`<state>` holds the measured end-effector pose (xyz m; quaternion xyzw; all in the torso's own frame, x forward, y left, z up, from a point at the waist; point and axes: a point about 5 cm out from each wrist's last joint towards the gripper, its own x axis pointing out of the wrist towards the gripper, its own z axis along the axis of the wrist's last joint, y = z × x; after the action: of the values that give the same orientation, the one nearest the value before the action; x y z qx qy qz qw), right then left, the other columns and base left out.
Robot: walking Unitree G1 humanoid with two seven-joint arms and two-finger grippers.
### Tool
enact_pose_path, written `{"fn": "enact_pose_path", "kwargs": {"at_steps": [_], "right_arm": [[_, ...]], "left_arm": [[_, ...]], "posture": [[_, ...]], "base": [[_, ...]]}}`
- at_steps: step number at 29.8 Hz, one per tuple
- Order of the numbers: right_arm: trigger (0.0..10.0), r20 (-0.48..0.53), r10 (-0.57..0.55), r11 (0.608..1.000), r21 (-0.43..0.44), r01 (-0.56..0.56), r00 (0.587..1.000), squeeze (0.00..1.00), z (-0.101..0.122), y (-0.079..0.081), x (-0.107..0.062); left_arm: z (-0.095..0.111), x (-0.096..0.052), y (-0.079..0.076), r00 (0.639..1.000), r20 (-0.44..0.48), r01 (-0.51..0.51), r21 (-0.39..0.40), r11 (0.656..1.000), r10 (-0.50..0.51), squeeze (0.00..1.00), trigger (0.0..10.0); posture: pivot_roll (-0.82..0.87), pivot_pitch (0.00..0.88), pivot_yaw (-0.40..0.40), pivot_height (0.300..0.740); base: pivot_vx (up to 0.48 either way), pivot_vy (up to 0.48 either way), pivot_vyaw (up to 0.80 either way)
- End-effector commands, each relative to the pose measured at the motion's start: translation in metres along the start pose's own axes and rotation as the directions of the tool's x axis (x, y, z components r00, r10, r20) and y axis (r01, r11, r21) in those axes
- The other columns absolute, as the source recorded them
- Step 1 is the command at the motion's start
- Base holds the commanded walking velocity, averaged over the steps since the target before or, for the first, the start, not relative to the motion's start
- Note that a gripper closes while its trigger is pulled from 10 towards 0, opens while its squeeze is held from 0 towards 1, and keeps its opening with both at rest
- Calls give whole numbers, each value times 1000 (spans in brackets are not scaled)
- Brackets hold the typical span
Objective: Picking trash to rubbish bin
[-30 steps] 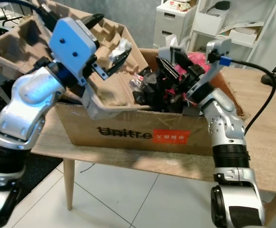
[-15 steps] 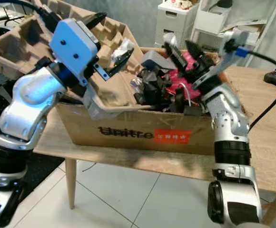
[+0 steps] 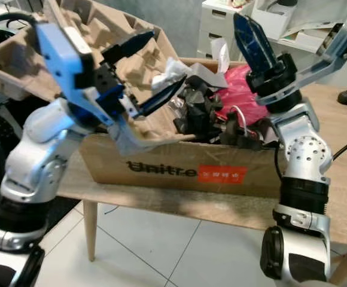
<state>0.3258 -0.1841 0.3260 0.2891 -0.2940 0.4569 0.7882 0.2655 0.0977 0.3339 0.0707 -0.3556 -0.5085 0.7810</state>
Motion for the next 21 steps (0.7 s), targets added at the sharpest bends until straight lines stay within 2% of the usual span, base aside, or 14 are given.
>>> {"fn": "enact_pose_path", "kwargs": {"at_steps": [1,2,4,6,7,10,17,20,21], "right_arm": [[10000,-35,-1,999,32,2,999,0,-8,0,-2],[10000,-35,-1,999,32,2,999,0,-8,0,-2],[10000,-92,112,991,87,-104,989,0,-17,9,-13],[10000,-92,112,991,87,-104,989,0,-17,9,-13],[10000,-72,195,971,151,-183,978,0,-18,15,-25],[10000,-86,270,946,210,-248,959,0,-23,23,-37],[10000,-134,353,919,236,-316,926,0,-31,31,-45],[10000,-135,354,919,233,-317,926,0,-30,31,-46],[10000,-159,333,931,212,-297,930,0,-31,29,-46]], "left_arm": [[-5,0,-7,999,-7,42,-54,998,-42,0,10000],[-5,0,-7,999,-7,42,-54,998,-42,0,10000],[-7,0,-10,998,-22,62,-46,997,-63,0,10000],[-7,0,-10,998,-22,62,-46,997,-63,0,10000],[-7,1,-12,997,-17,73,-57,996,-74,0,10000],[-8,2,-14,996,-24,81,-64,995,-83,0,10000],[-10,3,-10,997,-41,56,-63,996,-58,0,10000],[-10,4,-10,998,-41,51,-61,997,-53,0,10000],[-10,4,-10,998,-44,50,-61,997,-53,0,10000]], "posture": [[72,100,-24,740],[72,100,-24,740],[71,100,-24,740],[71,100,-24,740],[71,100,-25,740],[71,100,-25,740],[69,102,-20,740],[69,102,-20,740],[66,101,-19,740]], "base": [[0,0,0],[0,0,0],[0,0,0],[0,0,0],[0,0,0],[0,0,0],[0,0,0],[0,0,0],[0,0,0]]}}
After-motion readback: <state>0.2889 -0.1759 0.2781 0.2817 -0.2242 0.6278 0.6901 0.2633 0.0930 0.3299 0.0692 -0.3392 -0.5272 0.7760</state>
